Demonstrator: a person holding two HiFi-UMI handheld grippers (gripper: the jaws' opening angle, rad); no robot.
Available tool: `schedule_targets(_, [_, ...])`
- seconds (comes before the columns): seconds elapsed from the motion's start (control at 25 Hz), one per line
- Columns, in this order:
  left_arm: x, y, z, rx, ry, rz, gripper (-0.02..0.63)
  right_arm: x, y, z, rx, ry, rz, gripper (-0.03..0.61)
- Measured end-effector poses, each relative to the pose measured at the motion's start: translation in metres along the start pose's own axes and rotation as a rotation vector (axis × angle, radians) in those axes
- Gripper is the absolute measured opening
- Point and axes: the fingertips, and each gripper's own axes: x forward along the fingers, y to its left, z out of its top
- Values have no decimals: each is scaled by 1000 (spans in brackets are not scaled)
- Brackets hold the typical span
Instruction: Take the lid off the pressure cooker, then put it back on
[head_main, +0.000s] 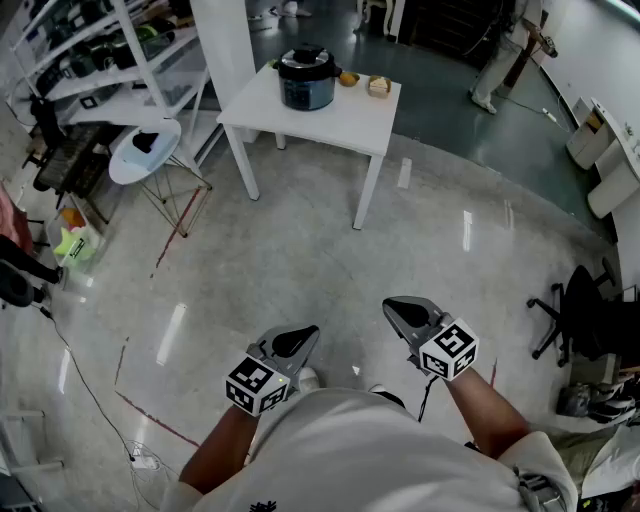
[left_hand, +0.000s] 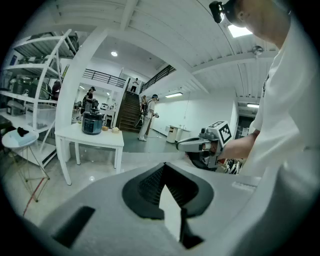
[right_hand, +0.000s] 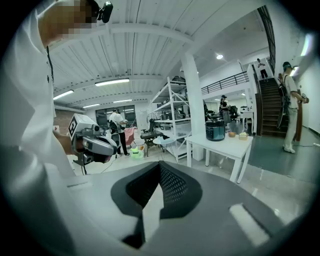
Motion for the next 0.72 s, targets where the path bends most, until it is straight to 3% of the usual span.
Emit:
schedule_targets(0.36, [-27, 54, 4, 25, -6, -32, 5, 55, 14, 15, 5, 9, -21, 9])
schedule_targets(0.6, [-10, 77, 9, 6, -10, -42, 5, 76, -13, 23, 38, -25, -9, 12])
schedule_targets(0.72, [7, 95, 16, -1, -11, -25, 5, 93, -39, 28, 30, -32, 19, 111])
